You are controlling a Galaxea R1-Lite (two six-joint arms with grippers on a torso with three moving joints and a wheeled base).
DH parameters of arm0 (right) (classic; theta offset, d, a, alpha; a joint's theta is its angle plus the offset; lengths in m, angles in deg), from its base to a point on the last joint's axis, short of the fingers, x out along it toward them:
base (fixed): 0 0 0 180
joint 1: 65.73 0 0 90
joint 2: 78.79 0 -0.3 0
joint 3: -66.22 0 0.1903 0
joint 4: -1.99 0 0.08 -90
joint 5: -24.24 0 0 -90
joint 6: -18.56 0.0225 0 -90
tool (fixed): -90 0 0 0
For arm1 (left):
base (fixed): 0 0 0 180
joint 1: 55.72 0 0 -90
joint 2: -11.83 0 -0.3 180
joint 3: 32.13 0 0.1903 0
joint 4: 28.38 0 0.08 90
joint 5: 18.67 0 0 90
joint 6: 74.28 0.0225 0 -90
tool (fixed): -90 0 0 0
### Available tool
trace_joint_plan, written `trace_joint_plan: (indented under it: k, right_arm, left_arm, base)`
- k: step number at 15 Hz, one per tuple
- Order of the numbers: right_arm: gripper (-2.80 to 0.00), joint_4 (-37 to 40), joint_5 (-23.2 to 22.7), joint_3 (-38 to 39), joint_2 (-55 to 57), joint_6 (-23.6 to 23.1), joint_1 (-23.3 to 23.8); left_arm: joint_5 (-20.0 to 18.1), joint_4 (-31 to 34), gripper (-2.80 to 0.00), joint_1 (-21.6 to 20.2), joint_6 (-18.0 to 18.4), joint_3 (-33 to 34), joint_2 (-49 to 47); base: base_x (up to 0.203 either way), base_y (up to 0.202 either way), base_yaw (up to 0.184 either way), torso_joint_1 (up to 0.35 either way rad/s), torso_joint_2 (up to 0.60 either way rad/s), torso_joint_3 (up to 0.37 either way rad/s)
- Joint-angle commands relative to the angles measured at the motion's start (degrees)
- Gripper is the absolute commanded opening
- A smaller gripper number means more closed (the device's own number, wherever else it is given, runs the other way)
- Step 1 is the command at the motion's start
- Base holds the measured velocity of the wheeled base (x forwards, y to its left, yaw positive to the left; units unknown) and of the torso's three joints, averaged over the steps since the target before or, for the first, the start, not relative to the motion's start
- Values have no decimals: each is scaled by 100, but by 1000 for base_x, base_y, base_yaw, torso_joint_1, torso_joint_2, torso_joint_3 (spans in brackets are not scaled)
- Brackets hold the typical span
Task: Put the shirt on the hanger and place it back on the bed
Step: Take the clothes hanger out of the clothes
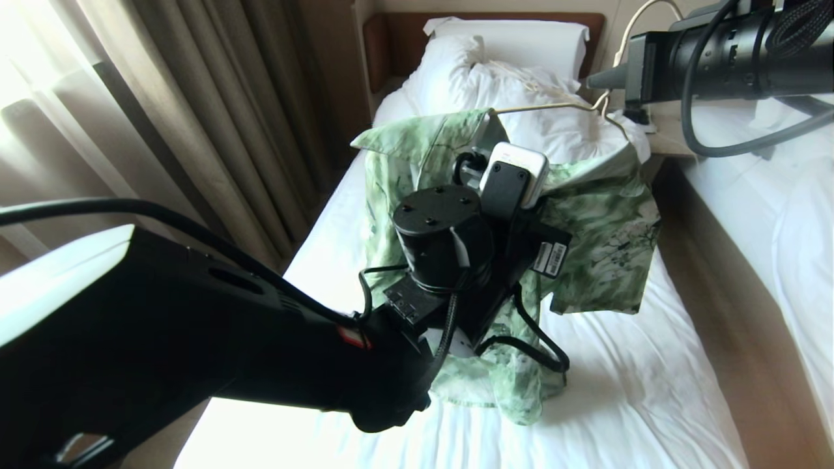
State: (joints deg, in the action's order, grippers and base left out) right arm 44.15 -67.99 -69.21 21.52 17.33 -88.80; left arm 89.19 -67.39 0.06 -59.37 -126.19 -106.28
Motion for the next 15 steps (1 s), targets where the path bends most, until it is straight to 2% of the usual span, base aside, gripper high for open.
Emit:
trace_joint_plan:
  k: [1,4,9,12,13,15]
  right_arm:
    - [-280,20,-5,-17,17,-8,4]
    - [-280,12,-5,-18,24,-9,30]
    - [-280,-40,10,-43,40,-154,133]
    - [-280,-175,21,-43,24,-334,223]
    - [-280,-199,21,-43,17,-334,257]
    - [-280,-216,29,-43,15,-397,308]
  left_arm:
    - [7,-55,0,29,12,38,-10]
    - [-2,-70,0,210,12,89,20]
    - [-3,-80,0,623,-6,618,241]
    - [56,-88,0,618,-4,731,394]
    - [65,-88,-280,618,11,827,520]
    - [72,-80,-280,621,20,1052,799]
  base:
    - [0,0,0,0,0,0]
    - [0,0,0,0,0,0]
    - [0,0,0,0,0,0]
    - [0,0,0,0,0,0]
    - [0,0,0,0,0,0]
    - [0,0,0,0,0,0]
